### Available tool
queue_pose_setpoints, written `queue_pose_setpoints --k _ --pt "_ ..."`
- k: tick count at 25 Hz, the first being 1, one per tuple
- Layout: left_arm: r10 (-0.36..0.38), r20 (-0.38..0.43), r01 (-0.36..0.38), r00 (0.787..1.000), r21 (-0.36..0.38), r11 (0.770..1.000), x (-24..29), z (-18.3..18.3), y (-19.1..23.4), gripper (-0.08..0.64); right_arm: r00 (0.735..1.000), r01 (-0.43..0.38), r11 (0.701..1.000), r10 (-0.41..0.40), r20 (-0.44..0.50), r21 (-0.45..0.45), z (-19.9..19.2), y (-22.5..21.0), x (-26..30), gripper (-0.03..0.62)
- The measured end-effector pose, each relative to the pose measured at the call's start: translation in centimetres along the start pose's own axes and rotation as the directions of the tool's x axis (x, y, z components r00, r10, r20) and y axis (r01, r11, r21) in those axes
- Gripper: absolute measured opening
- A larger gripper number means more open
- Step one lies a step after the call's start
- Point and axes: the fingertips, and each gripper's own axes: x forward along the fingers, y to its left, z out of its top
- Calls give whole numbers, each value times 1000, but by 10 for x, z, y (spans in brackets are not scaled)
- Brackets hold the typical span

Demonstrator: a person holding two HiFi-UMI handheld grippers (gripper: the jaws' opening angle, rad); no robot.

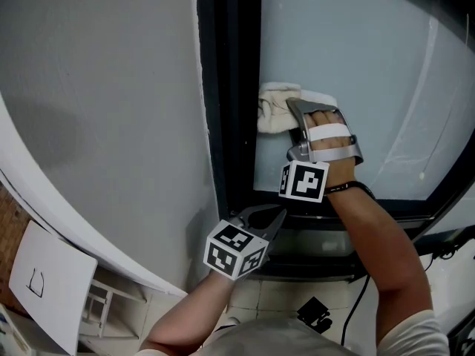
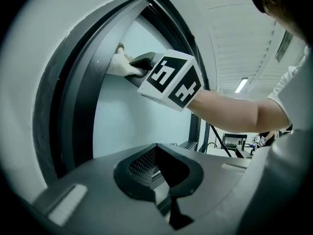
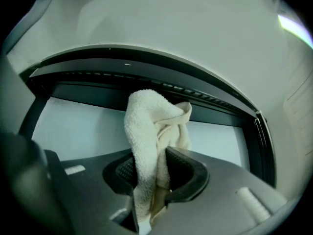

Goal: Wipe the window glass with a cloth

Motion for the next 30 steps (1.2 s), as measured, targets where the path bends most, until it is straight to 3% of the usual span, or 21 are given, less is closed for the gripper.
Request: queue_pose_setpoints --k 15,30 --pt "25 -8 -26 1000 -31 999 -5 -13 12 17 999 -29 999 28 15 37 6 36 -12 114" --pt "30 -16 -31 999 -37 999 -4 -16 15 17 994 -111 993 110 20 39 11 82 -23 114"
